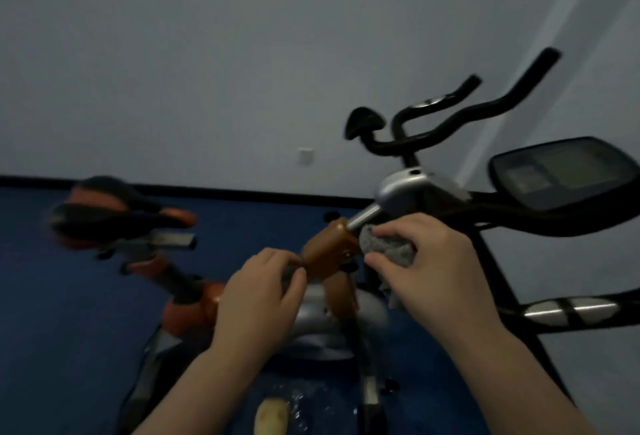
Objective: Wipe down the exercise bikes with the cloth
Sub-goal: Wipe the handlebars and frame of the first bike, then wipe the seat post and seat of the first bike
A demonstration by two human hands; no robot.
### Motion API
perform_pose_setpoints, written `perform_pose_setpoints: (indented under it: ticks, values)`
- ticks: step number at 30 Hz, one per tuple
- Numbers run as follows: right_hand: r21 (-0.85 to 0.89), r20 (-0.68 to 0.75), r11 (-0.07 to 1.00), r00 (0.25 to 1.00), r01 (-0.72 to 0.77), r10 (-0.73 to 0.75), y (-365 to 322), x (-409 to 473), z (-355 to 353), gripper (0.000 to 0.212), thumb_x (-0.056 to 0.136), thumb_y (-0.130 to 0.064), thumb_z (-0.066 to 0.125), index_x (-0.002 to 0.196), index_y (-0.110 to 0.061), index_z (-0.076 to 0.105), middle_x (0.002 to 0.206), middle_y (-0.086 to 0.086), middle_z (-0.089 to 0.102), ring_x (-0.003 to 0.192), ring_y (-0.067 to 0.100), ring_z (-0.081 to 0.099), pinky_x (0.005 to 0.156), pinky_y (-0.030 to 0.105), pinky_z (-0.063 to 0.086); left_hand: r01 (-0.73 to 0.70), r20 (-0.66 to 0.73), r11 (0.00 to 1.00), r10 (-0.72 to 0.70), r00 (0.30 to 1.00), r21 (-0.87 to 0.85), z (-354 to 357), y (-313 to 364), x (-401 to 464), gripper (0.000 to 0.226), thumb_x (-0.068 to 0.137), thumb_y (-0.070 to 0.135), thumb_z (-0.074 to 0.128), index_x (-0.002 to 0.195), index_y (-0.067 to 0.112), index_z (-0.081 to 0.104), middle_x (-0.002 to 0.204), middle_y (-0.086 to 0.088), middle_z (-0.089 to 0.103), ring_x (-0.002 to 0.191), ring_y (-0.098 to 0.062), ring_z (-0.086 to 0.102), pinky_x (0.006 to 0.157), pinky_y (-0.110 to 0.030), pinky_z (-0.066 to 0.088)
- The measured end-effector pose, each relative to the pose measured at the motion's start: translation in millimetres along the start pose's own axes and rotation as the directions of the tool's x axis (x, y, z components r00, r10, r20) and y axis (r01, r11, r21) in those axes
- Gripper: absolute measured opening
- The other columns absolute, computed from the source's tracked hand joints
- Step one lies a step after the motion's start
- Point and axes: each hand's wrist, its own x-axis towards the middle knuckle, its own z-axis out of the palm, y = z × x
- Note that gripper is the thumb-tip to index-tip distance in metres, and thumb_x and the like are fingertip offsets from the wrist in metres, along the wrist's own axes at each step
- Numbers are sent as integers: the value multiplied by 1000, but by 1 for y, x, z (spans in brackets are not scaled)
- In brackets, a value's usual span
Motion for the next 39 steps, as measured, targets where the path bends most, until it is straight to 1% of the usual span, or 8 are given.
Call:
perform_pose_setpoints:
  ticks: [4,6,9,13,19,29,33,39]
  values:
    - [46,183,998,982,47,-54,-34,-33,45,24,69,-17,78,90,-23,70,95,-12,62,93,8,58,84,25,49,199,-39,977,-196,980,75,-43,-34,-71,11,87,39,49,93,34,58,94,20,55,85,0,52,68,-19,42]
    - [47,277,997,958,68,-78,-53,-46,63,19,70,-16,76,86,-24,69,93,-11,58,91,9,55,81,28,49,287,-69,954,-282,957,88,-67,-50,-101,12,87,39,47,93,35,57,95,20,55,87,-1,53,70,-24,46]
    - [43,334,990,932,135,-142,-84,-58,86,16,69,-14,74,77,-26,67,87,-11,53,85,8,52,69,24,46,385,-150,918,-370,917,95,-99,-72,-133,12,88,38,48,94,36,58,96,22,54,88,0,52,69,-22,44]
    - [56,380,983,907,174,-182,-129,-67,116,15,69,-15,73,74,-28,66,85,-11,53,85,8,53,71,25,46,457,-209,886,-433,877,82,-141,-107,-162,12,89,39,48,97,38,57,97,25,54,88,5,51,64,-14,39]
    - [-1,392,987,908,158,-145,-204,-73,175,13,70,-20,74,75,-29,66,85,-12,52,85,9,51,68,24,39,471,-218,872,-438,872,130,-215,-183,-186,17,91,40,46,101,34,58,102,24,53,92,1,51,73,-21,45]
    - [0,441,999,897,35,-31,-316,-75,273,15,69,-25,77,72,-33,65,85,-14,53,84,7,53,71,24,40,497,-126,854,-482,867,155,-316,-328,-182,17,91,41,44,102,36,57,103,25,53,94,3,50,70,-19,40]
    - [-9,448,999,894,44,-35,-341,-52,306,14,69,-28,75,73,-35,63,86,-17,52,85,3,50,68,20,36,483,-107,868,-472,875,117,-331,-369,-154,17,90,41,45,101,35,57,102,23,54,93,2,51,73,-22,42]
    - [10,416,997,906,80,-77,-374,12,360,10,72,-27,73,77,-33,66,91,-15,53,89,5,50,71,24,41,436,-127,891,-421,898,125,-347,-417,-88,18,91,38,47,101,32,59,98,23,52,92,2,51,68,-18,37]
